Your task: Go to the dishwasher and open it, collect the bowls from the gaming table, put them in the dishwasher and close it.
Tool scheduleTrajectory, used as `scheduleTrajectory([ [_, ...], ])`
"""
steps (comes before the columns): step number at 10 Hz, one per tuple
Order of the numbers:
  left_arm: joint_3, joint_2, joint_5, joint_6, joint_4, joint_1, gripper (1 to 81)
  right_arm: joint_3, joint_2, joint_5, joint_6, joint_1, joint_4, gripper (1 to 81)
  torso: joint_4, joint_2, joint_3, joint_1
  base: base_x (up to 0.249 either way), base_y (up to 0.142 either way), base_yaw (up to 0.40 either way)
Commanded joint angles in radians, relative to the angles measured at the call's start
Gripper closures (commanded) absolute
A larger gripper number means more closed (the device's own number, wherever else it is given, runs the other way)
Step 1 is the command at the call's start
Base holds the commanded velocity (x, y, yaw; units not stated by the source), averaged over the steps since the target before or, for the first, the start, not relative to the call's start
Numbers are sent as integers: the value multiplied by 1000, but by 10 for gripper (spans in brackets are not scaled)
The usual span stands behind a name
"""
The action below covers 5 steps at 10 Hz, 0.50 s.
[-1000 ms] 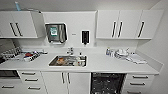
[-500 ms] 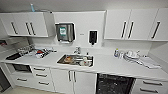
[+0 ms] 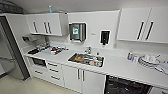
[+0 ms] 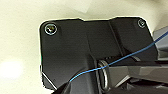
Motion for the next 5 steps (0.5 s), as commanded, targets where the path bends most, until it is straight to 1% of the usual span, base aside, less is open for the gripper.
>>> scheduleTrajectory([
  [1, -2, -5, 43, 9, 9, -46, 10, 4, 2, -48, -24, 42, -17, 10, 0, 0, 0, 0, 0, 0, 342],
  [3, -2, -8, 40, 12, 10, -35, 10, 4, 7, -48, -33, 40, -17, 10, 0, 0, 0, 0, 0, 0, 342],
  [5, 3, -11, 39, 12, 23, -29, 10, 6, 9, -48, -31, 38, -17, 10, 0, 0, 0, 0, 0, 0, 342],
])
